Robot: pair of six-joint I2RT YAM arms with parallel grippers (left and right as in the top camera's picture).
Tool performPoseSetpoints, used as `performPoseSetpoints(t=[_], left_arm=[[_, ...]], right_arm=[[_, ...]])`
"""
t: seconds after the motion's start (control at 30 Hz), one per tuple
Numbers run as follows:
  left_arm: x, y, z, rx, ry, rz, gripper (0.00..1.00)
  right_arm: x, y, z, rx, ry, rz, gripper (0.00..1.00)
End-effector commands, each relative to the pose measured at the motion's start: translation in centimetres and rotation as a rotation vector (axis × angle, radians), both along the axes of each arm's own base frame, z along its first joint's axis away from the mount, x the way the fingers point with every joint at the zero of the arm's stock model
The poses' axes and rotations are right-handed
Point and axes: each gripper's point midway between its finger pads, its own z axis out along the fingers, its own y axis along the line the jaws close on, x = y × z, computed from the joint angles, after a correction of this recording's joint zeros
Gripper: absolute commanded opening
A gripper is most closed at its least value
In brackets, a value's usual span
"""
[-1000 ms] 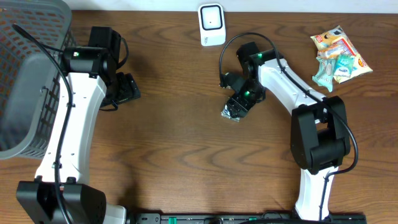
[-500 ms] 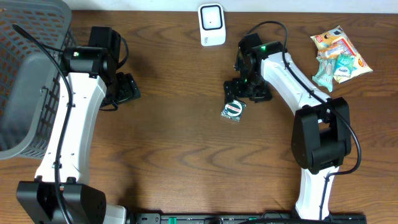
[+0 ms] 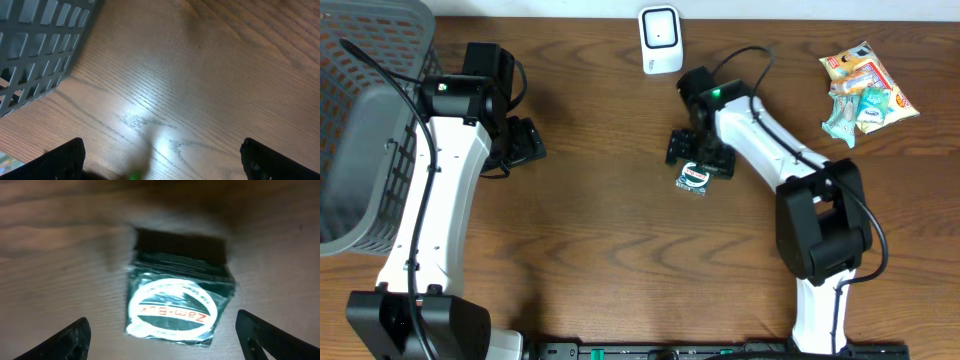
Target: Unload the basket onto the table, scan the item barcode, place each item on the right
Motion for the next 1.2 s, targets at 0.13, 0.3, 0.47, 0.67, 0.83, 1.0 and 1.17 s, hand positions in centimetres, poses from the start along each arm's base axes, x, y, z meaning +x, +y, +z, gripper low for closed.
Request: performPoseSetpoints(t=[0.13,0.3,0.47,0.67,0.83,1.0,1.17], left_arm=[[-0.1,0.3,-0.2,0.009,0.011,0.010,0.98],[-0.1,0.3,-0.2,0.009,0.011,0.010,0.98],[-0.1,0.3,-0.2,0.009,0.011,0.010,0.98],[-0.1,0.3,-0.2,0.009,0.011,0.010,0.98],[-0.1,0.3,-0.2,0.009,0.011,0.010,0.98],[-0.1,0.3,-0.2,0.009,0.011,0.010,0.98],[-0.1,0.3,-0.2,0.009,0.011,0.010,0.98]], right_arm=[[-0.5,-2.2,-1.1,-0.137,-0.025,-0.137,0.88],[-0.9,-2.4,-2.7,-0.131,-0.027,-0.136,0.83],[-1.2,-0.8,-3.8,-0.035,-0.022,-0.032,0.74],[-1.3,-0.4,-3.7,-0.019,-0.011,-0.027,0.55],[0.3,-0.2,-1.8,0.023,-0.039,-0.003,0.41],[5.0,0.7,2.7,0.096,-0.180,0.075,0.41],[11.3,2.6,8.3,0.141,-0.463,0.173,0.44]])
